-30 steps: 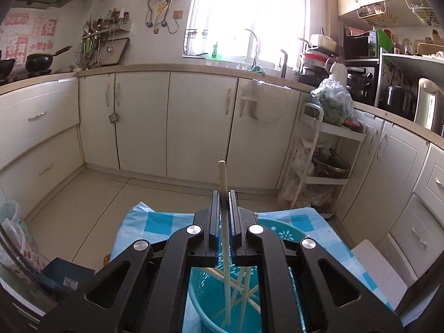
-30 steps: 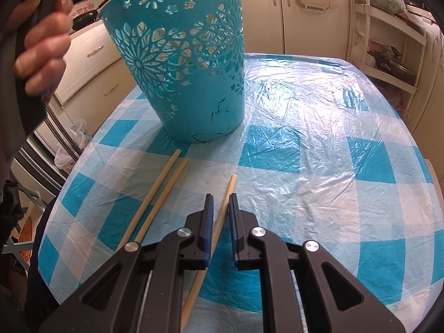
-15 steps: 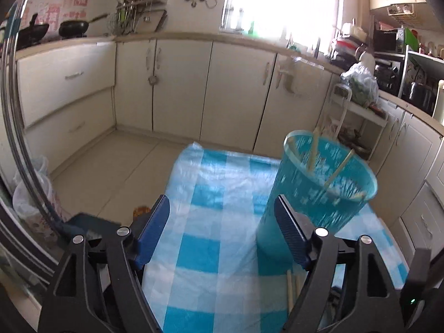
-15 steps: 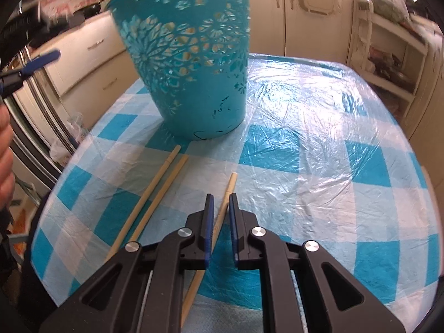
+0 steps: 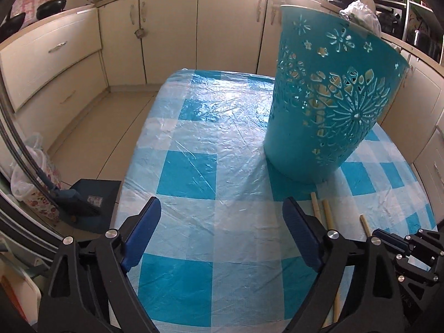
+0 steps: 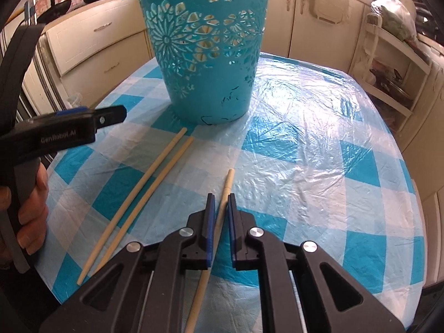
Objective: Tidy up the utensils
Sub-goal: 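Withdraw the open left tool while the right tool grasps a single chopstick, then lift the chopstick with the right tool over the teal cup and release it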
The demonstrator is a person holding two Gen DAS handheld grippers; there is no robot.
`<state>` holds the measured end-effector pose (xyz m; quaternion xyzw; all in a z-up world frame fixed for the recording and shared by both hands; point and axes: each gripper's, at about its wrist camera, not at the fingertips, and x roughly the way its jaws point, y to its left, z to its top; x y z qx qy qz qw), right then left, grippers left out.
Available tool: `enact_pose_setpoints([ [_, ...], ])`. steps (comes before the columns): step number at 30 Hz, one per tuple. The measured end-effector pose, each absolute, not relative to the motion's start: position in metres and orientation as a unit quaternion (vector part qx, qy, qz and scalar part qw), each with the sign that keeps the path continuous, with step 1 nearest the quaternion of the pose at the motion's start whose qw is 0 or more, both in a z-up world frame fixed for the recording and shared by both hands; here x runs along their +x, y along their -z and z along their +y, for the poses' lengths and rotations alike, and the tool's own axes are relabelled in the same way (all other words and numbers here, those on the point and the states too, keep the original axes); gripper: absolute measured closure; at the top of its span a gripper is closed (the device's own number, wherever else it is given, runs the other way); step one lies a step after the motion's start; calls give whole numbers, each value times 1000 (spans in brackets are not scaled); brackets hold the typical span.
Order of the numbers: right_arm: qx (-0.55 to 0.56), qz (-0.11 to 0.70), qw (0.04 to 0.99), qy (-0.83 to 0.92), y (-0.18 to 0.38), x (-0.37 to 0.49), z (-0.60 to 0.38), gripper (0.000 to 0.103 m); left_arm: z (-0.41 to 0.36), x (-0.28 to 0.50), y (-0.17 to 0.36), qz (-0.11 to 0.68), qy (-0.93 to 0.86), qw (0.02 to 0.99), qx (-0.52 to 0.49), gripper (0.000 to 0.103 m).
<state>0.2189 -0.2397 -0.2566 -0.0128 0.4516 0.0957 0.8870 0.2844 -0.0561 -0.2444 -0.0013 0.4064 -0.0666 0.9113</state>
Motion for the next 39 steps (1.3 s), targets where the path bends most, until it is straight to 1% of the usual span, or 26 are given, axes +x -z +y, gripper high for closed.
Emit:
enact_pose_setpoints([
  [3,29,452,886,-101,257,221,-249,96,-63,288,248,417,68,906,18,16],
  [8,92,454,878,-123,259,221,-264,97,-66,289,251,422,60,904,26,14],
  [21,162,401,883,-184,233,209,-267,98,-70,293,256,434,54,898,34,13],
  [23,154,407,882,-179,234,212,-265,98,-71,294,256,436,54,898,36,13],
  [26,117,428,881,-164,238,212,-260,97,-72,295,257,438,53,897,37,13],
  [34,22,453,881,-133,253,217,-242,97,-75,295,258,440,53,896,42,13],
  [39,-50,447,885,-118,253,215,-227,97,-76,295,258,441,52,895,42,13],
])
